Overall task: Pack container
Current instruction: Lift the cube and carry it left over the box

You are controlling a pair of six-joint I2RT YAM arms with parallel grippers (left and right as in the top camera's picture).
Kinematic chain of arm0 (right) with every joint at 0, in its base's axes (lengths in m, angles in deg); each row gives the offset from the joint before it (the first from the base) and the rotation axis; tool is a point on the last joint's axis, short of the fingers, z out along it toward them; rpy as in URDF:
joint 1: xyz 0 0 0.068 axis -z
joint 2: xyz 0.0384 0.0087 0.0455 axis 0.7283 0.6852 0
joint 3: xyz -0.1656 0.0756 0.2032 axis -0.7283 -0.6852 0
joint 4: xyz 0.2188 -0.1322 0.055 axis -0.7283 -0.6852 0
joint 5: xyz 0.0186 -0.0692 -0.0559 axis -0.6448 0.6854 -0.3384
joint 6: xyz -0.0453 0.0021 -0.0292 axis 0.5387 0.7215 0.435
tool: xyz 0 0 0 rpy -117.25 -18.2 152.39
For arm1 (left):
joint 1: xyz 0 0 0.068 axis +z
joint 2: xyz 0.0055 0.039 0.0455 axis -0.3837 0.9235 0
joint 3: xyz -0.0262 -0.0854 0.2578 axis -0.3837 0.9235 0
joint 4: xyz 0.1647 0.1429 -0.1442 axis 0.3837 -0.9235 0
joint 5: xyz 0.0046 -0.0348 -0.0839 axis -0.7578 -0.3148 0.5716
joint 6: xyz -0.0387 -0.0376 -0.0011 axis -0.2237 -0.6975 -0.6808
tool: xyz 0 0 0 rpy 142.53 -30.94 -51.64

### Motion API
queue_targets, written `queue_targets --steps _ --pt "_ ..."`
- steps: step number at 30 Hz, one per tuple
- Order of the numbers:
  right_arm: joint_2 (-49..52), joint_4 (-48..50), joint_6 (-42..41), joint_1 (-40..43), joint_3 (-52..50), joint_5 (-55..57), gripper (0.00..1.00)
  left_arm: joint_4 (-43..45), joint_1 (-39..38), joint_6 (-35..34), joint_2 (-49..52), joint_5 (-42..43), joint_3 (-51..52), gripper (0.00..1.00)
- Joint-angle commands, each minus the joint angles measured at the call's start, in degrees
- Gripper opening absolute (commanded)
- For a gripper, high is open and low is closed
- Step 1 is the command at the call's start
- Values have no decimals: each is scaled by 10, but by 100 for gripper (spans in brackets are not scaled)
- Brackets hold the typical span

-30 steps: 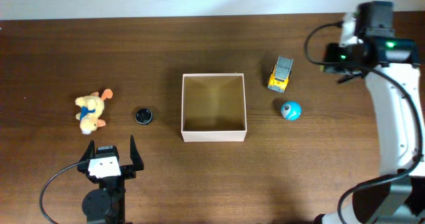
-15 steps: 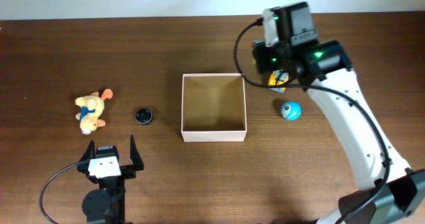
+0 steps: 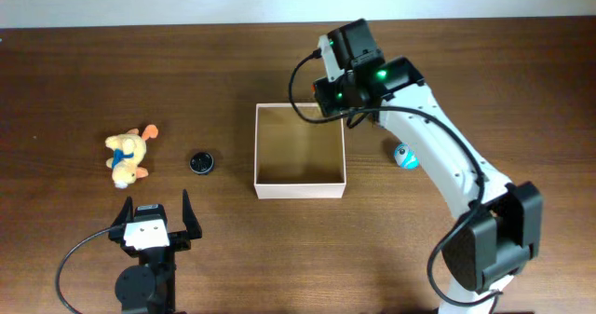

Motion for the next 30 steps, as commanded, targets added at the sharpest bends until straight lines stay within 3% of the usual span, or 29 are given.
queue_targets --steps 1,30 --pt "19 2 -8 -14 12 -12 46 1 3 9 -5 7 3 99" --pt "91 -50 -172 -60 11 23 46 1 3 9 -5 7 3 99"
